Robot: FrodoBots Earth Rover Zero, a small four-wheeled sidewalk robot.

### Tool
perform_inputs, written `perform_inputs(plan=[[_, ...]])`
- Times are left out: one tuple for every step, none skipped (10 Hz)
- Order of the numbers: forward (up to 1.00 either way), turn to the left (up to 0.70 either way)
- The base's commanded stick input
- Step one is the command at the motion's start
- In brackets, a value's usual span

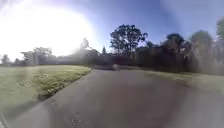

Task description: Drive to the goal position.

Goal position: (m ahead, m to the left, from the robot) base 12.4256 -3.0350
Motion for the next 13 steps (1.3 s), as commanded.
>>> perform_inputs(plan=[[0.70,-0.03],[0.70,-0.11],[0.70,-0.19],[0.70,-0.35],[0.70,-0.35],[0.70,-0.35],[0.70,0.00],[0.70,0.00],[0.70,0.00],[0.70,0.00],[0.70,0.00],[0.70,0.00],[0.70,0.00]])
